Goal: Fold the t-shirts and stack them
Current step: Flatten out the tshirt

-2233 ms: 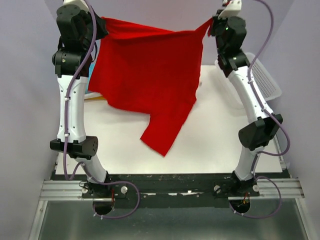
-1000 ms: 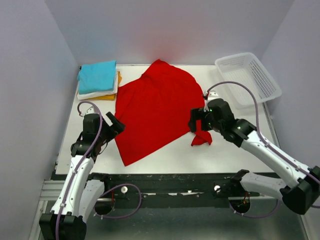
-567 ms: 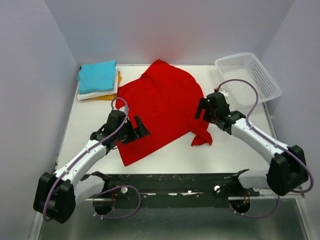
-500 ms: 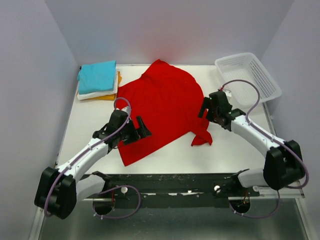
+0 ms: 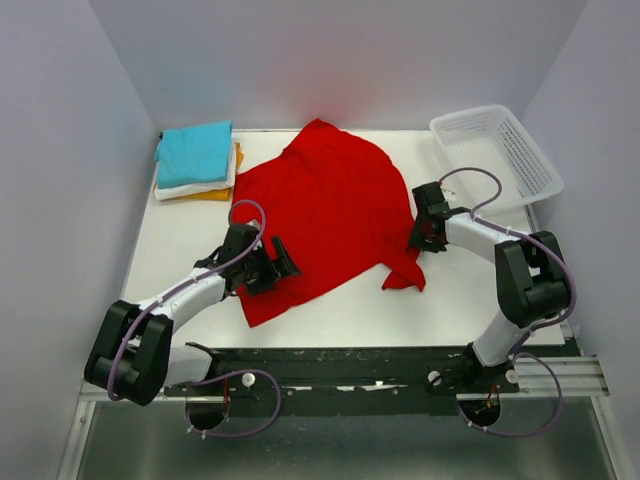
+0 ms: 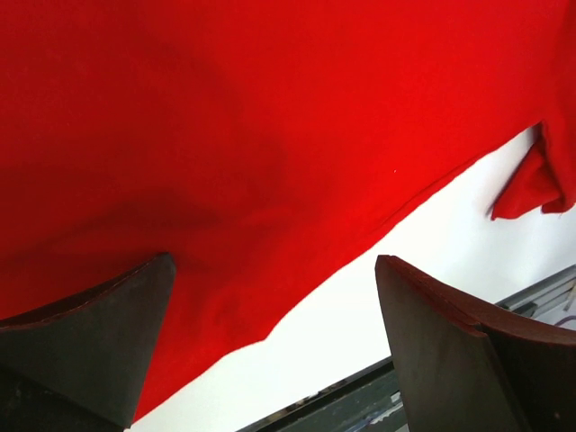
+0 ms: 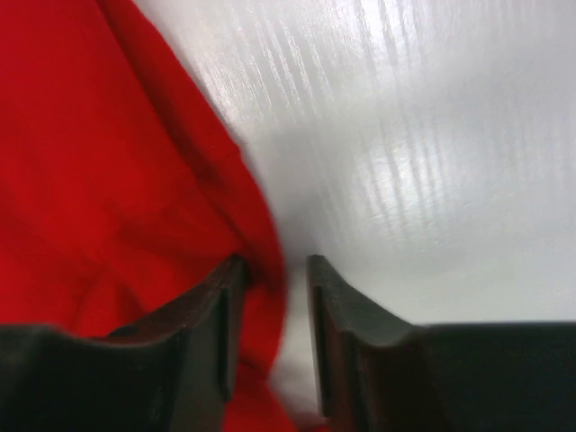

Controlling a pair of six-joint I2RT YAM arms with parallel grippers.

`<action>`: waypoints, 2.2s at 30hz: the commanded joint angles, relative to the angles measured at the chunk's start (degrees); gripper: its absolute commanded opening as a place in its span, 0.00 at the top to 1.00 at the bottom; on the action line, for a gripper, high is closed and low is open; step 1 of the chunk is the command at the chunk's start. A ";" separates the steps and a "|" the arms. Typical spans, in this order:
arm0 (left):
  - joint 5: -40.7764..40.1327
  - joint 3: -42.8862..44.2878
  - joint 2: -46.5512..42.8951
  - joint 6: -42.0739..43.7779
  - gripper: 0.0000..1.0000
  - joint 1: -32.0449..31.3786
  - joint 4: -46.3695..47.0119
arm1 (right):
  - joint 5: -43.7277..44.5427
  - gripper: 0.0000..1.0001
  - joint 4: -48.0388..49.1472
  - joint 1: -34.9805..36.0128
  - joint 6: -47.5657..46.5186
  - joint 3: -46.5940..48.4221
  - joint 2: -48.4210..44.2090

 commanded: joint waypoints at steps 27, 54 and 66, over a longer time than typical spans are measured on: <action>-3.63 10.02 11.24 3.11 0.01 7.29 -3.91 | 13.49 0.92 -22.25 -0.08 -18.19 31.08 4.63; -10.73 -4.56 -15.54 -3.41 0.04 7.76 -15.79 | 5.91 0.00 2.69 -1.83 -1.26 -6.00 -19.16; -12.36 0.51 -1.19 -5.60 0.61 -2.06 -15.23 | 7.11 0.00 4.58 -1.92 1.75 -8.95 -19.15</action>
